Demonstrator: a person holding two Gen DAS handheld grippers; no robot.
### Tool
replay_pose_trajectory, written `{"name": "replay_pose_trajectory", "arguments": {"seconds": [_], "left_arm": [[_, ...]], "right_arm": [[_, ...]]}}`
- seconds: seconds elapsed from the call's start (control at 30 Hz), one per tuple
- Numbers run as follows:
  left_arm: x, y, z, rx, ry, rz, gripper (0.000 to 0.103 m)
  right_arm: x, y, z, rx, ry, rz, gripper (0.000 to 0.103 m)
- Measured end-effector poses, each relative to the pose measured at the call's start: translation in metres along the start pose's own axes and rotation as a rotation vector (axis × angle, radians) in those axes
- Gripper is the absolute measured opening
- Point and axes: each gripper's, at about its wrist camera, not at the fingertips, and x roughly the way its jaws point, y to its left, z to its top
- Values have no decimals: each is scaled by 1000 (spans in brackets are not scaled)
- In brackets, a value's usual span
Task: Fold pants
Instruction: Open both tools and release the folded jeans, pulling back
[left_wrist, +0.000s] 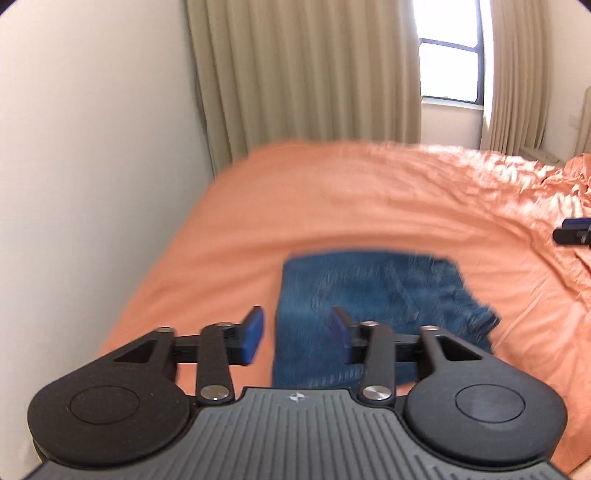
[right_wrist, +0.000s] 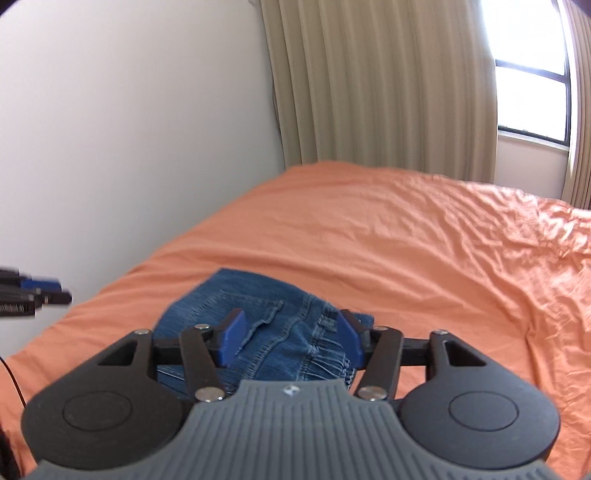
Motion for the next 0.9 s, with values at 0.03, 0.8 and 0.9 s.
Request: {"name": "replay_pose_trajectory", "arguments": {"seconds": [0.03,0.8,0.9], "left_arm": [[-18,-5,12,28,-33,16,71],[-73,-116,-86,-161,-120,160,103],[-59,-119,-98,-198,-65,142,103]], "right_arm": [[-16,6,3,-13,-24,3,64],[-127,90,-146,5,-165,-167,81],[-114,86,-160,29,-127,-167,81]]}}
